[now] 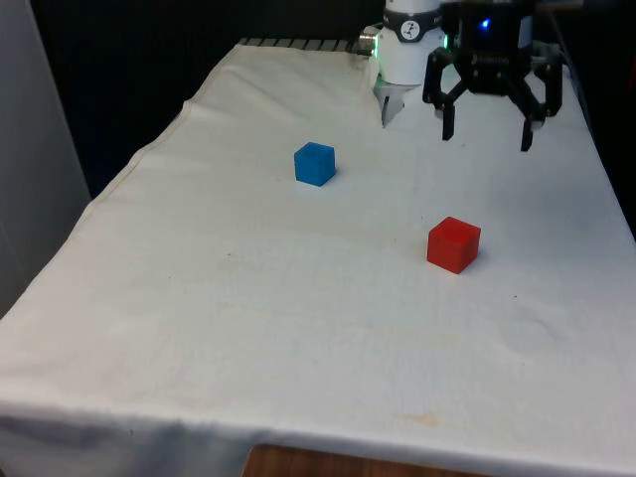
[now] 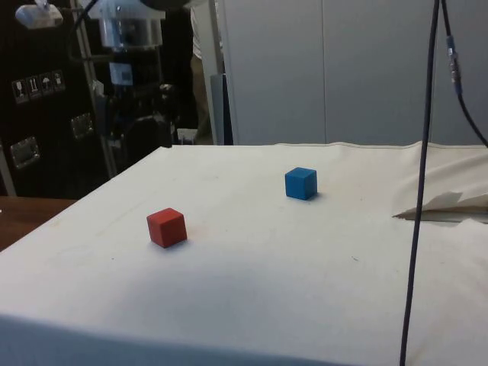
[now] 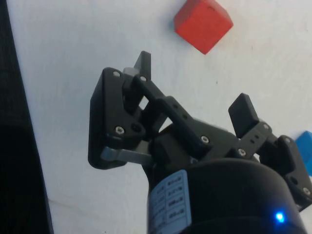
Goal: Stack the two cubes.
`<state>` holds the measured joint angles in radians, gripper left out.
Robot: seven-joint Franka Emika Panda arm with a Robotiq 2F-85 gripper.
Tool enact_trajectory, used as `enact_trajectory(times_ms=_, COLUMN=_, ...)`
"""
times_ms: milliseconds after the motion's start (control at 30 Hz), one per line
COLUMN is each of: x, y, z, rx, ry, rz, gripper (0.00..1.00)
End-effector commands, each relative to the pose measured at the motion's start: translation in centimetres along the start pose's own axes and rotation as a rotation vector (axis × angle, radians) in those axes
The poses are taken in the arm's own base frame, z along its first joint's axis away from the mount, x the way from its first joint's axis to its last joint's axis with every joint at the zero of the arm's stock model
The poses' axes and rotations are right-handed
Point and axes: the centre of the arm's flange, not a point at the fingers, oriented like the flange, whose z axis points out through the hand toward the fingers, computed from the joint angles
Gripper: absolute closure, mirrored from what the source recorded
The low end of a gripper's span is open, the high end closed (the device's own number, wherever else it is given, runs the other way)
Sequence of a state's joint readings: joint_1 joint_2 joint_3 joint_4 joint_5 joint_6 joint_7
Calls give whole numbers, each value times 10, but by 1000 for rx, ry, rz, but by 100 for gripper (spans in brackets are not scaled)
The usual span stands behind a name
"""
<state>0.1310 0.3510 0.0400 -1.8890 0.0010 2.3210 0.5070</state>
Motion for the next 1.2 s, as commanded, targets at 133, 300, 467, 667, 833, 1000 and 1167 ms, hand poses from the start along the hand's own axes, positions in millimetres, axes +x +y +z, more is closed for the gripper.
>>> enact_trajectory(times_ms=133, x=0, y=-6, z=26, rx=15, ry=-6, rz=5, gripper=0)
enact_trajectory(times_ms=300, x=0, y=-5, z=42, rx=5, ry=-12, rz=1, gripper=0)
enact_trajectory(times_ms=467, x=-2, y=-5, z=59, rx=-8, ry=-26, rz=1, gripper=0)
enact_trajectory(times_ms=667, x=-2, y=-4, z=70, rx=-29, ry=-33, rz=-5, gripper=0)
enact_trajectory(times_ms=833, x=-3, y=-3, z=78, rx=-42, ry=-39, rz=-12, gripper=0)
enact_trajectory(times_ms=1000, x=-6, y=-8, z=89, rx=-74, ry=-31, rz=-10, gripper=0)
enact_trajectory(times_ms=1167, x=-6, y=-7, z=93, rx=-101, ry=-23, rz=-4, gripper=0)
